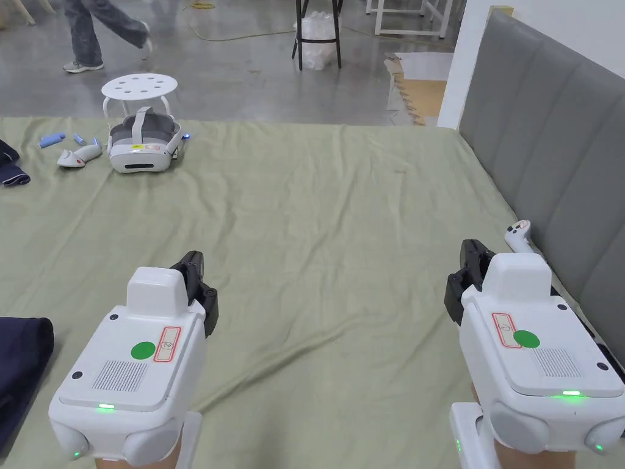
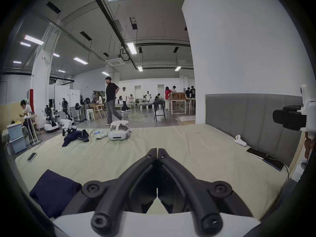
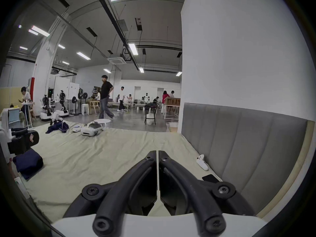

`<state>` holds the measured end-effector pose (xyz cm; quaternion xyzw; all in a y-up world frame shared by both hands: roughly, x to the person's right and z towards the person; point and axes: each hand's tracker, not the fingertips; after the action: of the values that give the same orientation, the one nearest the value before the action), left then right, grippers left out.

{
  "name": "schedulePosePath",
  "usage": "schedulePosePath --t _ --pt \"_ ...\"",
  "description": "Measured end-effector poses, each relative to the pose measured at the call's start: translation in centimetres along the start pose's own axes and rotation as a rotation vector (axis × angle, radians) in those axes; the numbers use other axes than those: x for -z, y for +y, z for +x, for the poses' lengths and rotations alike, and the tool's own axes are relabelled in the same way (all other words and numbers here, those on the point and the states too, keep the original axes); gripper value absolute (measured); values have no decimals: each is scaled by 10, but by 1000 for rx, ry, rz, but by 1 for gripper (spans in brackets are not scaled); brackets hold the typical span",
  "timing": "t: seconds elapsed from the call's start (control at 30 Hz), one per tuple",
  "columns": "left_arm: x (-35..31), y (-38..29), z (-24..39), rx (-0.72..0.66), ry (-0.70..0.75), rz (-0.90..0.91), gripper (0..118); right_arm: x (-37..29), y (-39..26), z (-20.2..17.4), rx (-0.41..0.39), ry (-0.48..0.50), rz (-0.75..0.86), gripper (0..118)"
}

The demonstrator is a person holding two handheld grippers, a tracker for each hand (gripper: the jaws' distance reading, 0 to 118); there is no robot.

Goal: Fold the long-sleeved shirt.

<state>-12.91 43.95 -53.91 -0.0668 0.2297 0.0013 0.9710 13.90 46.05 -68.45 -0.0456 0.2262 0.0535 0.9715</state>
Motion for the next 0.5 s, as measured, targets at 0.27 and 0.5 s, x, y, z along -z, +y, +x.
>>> schedulePosePath --t 0.27,0.5 --pt "0 5 -4 -8 12 7 110 0 -1 0 6 9 -7 105" --pt "2 3 -7 -15 44 21 111 1 0 0 -12 -25 22 118"
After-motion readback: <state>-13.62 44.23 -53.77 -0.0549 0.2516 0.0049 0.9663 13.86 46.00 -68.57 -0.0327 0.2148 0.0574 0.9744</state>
